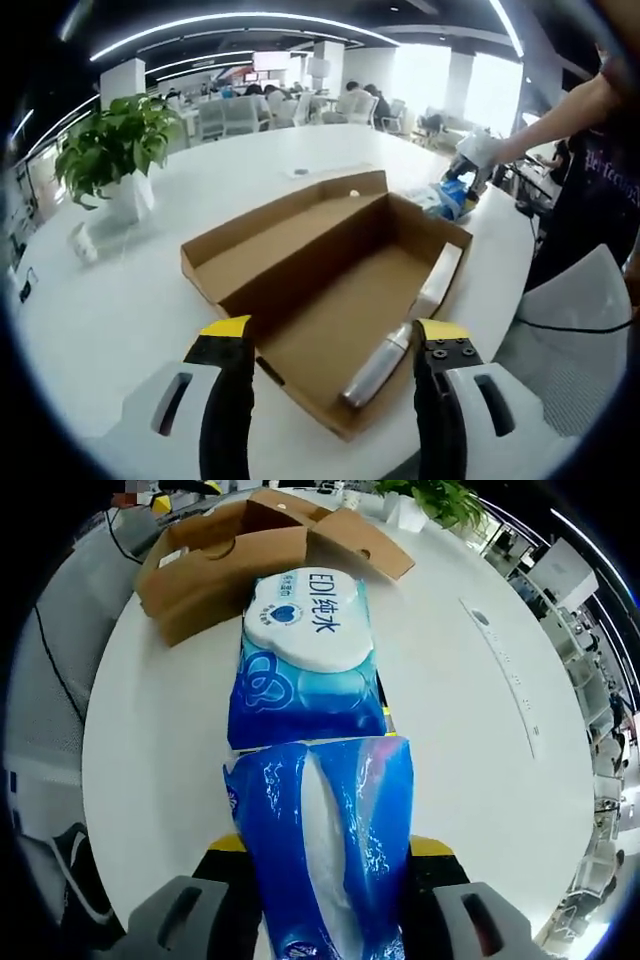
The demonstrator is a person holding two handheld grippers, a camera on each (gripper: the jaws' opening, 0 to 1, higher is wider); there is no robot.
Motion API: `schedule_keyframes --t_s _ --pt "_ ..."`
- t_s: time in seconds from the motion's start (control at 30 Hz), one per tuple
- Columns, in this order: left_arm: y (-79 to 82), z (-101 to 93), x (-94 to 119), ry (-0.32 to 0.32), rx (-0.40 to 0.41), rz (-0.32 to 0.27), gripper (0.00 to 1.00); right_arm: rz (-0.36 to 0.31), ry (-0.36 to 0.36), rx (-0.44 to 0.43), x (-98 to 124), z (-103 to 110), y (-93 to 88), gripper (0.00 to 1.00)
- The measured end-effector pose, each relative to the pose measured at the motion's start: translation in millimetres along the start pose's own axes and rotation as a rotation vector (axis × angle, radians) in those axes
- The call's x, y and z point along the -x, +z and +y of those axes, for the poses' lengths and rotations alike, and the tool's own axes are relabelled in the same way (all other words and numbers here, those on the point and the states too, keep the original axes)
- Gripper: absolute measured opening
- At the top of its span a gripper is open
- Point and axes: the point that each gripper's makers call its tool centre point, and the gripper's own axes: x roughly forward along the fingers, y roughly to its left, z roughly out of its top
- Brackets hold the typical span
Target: Operate the shoe box by opening the lid, removing the specified soft item, and placing it in the target area until the item is outside and the box remains undamaged.
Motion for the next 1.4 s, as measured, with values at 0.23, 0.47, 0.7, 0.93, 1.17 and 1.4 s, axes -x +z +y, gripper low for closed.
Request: schedule_keyframes --t_s 0.23,0.47,0.7,0.93,1.17,1.4 --pt "2.0 -0.8 1 -0.002 -0.008 -0.001 0.64 -0.007 -0.010 -0.011 2 -4 0.5 0.53" --pt "0.5 -3.9 2 -0.006 -0.008 -0.006 0.64 -0.011 -0.023 -0.005 9 -9 3.9 0.50" --pt "0.2 -5.8 6 -0.010 -0.001 -0.017 0.64 -0.014 -0.037 -0.009 17 -6 8.1 0.49" --pt "1.4 -8.3 8 -0.020 0.001 -0.035 0.64 -0.032 -0.055 -0.033 29 -3 14.4 0.48" --pt "2.6 -12.1 10 -0.033 0.006 -0.055 0.64 -0.040 -0.082 -0.055 45 1 18.8 0.48" --pt "8.9 -16.3 12 -0.055 0.003 -0.079 0.64 -0.082 -0.113 -0.136 60 3 27.4 0.48"
